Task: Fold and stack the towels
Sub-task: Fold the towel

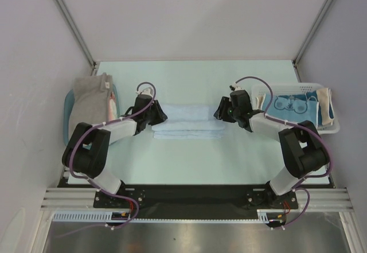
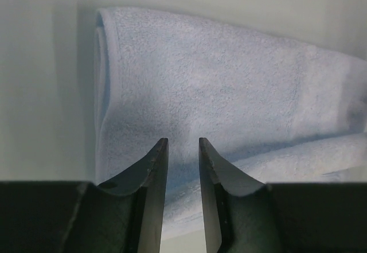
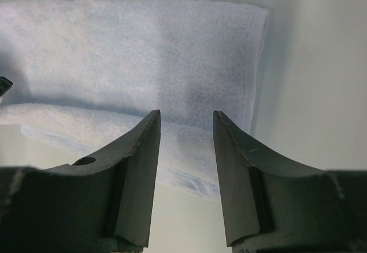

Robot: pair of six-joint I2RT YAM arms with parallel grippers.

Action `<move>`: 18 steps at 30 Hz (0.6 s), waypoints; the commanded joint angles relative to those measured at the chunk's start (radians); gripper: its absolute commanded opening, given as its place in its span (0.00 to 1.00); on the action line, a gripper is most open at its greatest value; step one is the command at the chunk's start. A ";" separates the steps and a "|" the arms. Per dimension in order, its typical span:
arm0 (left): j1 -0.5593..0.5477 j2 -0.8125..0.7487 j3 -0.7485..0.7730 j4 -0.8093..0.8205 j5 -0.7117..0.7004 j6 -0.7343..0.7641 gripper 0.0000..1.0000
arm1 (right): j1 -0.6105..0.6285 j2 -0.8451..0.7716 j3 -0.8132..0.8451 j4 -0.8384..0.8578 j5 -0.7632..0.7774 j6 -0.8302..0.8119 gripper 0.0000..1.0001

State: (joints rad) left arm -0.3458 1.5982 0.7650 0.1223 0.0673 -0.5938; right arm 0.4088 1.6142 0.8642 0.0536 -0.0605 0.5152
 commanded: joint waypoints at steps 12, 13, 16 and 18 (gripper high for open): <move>-0.036 -0.176 -0.128 0.017 0.029 0.048 0.31 | 0.050 -0.201 -0.181 -0.001 0.007 -0.015 0.45; -0.038 -0.194 -0.138 0.017 0.026 0.046 0.31 | 0.051 -0.207 -0.186 -0.004 0.007 -0.017 0.45; -0.041 -0.227 -0.161 0.016 0.029 0.048 0.31 | 0.051 -0.226 -0.195 -0.021 0.017 -0.024 0.45; -0.045 -0.239 -0.170 0.005 0.029 0.051 0.31 | 0.051 -0.240 -0.200 -0.021 0.022 -0.029 0.45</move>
State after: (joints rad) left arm -0.3798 1.4048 0.6106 0.1215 0.0868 -0.5709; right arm 0.4564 1.4124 0.6727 0.0330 -0.0628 0.5087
